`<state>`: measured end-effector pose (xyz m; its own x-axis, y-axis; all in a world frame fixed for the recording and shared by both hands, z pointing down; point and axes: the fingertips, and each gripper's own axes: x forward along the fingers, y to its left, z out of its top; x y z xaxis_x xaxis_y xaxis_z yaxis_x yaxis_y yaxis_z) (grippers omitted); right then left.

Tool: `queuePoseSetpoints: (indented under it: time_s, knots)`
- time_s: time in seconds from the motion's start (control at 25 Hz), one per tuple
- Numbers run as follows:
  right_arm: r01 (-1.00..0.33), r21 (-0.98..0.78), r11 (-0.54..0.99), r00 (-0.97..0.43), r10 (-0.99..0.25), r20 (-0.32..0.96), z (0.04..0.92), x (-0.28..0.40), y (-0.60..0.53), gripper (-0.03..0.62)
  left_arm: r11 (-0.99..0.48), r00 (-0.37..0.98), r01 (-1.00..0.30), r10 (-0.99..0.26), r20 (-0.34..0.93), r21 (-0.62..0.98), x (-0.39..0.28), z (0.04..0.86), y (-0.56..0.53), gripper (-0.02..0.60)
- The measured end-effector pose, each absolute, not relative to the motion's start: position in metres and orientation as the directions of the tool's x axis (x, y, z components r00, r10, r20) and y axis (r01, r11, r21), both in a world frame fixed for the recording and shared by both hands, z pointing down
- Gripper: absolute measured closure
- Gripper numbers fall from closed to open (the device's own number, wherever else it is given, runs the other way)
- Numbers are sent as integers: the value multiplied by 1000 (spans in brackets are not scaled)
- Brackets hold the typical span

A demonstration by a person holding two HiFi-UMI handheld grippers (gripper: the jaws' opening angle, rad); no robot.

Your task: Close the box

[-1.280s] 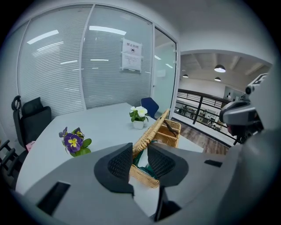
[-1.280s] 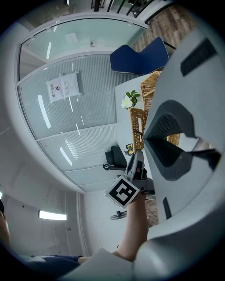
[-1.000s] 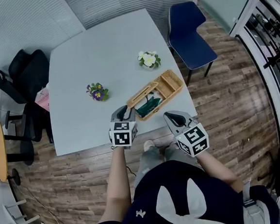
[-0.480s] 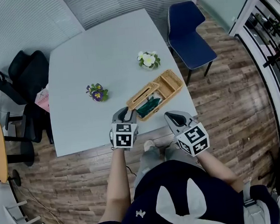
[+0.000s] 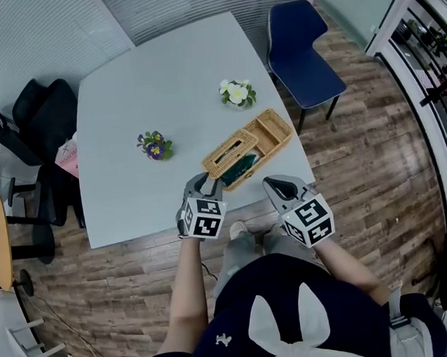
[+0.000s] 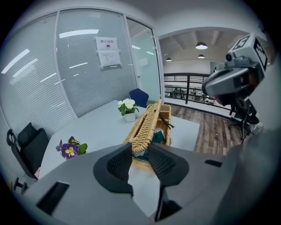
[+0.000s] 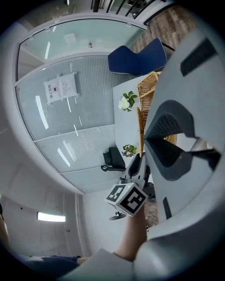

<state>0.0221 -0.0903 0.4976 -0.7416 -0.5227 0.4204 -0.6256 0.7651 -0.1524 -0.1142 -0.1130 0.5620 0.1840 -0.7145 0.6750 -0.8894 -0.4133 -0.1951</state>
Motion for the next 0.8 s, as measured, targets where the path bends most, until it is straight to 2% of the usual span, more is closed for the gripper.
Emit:
queuePoseSetpoints:
  time_s: [0.8]
  knots:
    - [-631, -163, 759, -738, -521, 429, 503, 26, -89, 589, -475, 153, -838, -679, 718, -270, -103, 586, -100, 442]
